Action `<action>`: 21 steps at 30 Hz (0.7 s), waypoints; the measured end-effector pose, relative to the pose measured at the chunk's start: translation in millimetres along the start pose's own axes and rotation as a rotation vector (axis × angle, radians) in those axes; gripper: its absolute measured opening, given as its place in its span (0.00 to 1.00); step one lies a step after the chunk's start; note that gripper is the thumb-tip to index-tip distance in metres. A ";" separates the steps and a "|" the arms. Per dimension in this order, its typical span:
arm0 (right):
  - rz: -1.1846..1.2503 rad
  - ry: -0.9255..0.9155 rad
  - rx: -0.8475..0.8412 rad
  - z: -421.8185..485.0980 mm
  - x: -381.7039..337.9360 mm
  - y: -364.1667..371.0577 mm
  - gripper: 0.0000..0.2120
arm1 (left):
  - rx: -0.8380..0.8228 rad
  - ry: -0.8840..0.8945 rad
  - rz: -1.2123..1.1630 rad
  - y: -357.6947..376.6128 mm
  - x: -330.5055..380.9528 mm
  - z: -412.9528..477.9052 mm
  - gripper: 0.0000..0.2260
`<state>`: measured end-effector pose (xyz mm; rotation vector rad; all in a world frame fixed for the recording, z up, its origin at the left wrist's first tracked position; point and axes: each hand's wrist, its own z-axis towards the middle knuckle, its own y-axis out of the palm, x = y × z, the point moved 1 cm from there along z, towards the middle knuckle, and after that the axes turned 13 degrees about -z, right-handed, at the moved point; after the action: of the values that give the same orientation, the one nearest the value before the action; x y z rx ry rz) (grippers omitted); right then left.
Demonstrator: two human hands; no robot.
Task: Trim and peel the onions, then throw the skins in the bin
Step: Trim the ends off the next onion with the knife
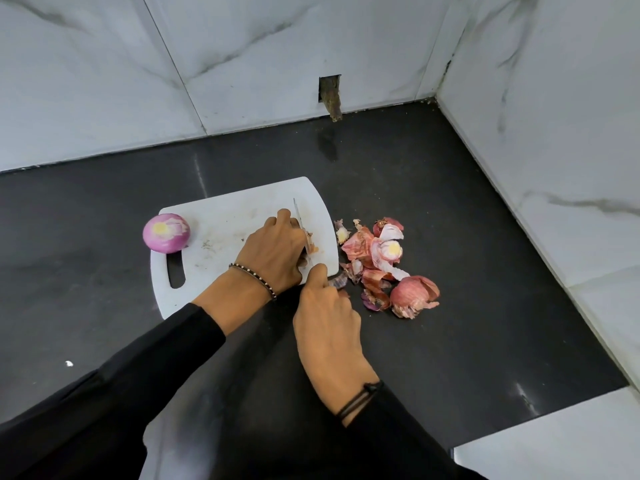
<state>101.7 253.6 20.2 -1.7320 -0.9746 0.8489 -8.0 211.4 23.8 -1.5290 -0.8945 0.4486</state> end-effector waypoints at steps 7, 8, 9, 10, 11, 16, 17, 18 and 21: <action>0.214 0.010 -0.112 5.6 14.8 -1.0 0.15 | 0.008 0.007 -0.053 -4.0 4.7 1.3 0.13; 0.232 0.002 -0.127 3.3 19.1 0.3 0.14 | 0.010 0.007 -0.080 -4.9 4.6 1.9 0.11; 0.240 -0.006 -0.143 0.5 22.9 2.5 0.14 | 0.015 0.007 -0.101 -5.4 3.9 2.6 0.10; 0.247 -0.014 -0.152 -1.4 26.0 4.8 0.13 | 0.019 0.006 -0.113 -5.3 2.7 3.2 0.09; 0.259 -0.020 -0.154 -1.7 27.8 6.0 0.13 | 0.024 0.011 -0.119 -4.5 1.5 4.1 0.10; 0.292 -0.041 -0.086 12.4 19.9 -0.1 0.14 | 0.039 0.003 -0.155 -2.8 -2.3 5.1 0.12; 0.287 -0.028 -0.083 11.9 17.7 0.1 0.15 | 0.032 -0.003 -0.149 -2.4 -2.3 4.6 0.13; 0.272 -0.013 -0.081 10.0 15.7 1.1 0.16 | 0.024 -0.005 -0.138 -2.2 -2.8 4.4 0.13; 0.205 0.017 -0.092 0.7 11.6 5.9 0.16 | 0.012 -0.019 -0.121 -2.6 -5.3 5.3 0.15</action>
<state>107.6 262.7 13.1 -1.9395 -0.8463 0.9297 -16.0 210.8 24.2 -1.4536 -0.9913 0.3807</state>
